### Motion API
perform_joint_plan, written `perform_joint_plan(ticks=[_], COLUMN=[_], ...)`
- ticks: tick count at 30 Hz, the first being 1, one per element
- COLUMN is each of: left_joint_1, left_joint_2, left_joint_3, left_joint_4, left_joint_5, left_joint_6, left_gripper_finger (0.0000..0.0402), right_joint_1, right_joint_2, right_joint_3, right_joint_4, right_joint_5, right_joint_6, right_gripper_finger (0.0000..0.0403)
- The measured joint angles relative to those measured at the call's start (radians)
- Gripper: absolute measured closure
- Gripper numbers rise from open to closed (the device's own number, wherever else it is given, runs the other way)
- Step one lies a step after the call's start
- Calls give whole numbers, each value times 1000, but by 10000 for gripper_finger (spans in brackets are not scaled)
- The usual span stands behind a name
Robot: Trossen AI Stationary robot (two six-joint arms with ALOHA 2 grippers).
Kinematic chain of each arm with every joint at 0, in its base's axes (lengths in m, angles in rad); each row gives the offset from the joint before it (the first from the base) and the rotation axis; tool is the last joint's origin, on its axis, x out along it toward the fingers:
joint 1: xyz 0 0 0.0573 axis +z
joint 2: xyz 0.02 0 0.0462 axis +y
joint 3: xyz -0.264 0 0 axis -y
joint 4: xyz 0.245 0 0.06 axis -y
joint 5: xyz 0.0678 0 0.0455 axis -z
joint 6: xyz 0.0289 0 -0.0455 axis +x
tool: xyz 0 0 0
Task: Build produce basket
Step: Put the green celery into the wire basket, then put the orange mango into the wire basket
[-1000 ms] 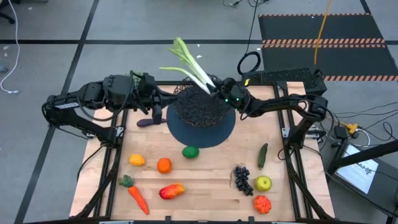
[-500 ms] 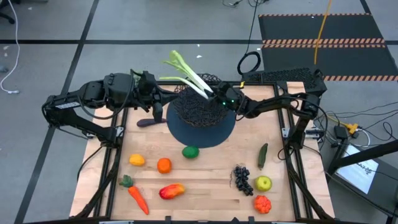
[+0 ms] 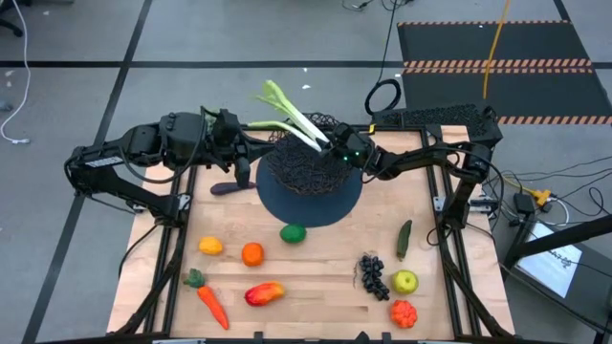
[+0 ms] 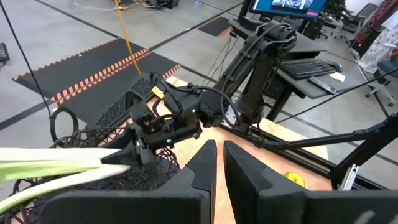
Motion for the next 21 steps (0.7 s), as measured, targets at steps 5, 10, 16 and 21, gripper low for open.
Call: perform_joint_plan(ticks=[5, 10, 16, 21], left_joint_1=[0, 0, 0, 0], left_joint_2=[0, 0, 0, 0], left_joint_3=[0, 0, 0, 0], left_joint_4=[0, 0, 0, 0], left_joint_5=[0, 0, 0, 0], left_joint_6=[0, 0, 0, 0], left_gripper_finger=[371, 371, 371, 371], right_joint_1=[0, 0, 0, 0], right_joint_2=[0, 0, 0, 0], right_joint_3=[0, 0, 0, 0], right_joint_4=[-1, 3, 4, 24], right_joint_5=[0, 0, 1, 0], right_joint_6=[0, 0, 1, 12], right_gripper_finger=[248, 203, 158, 152])
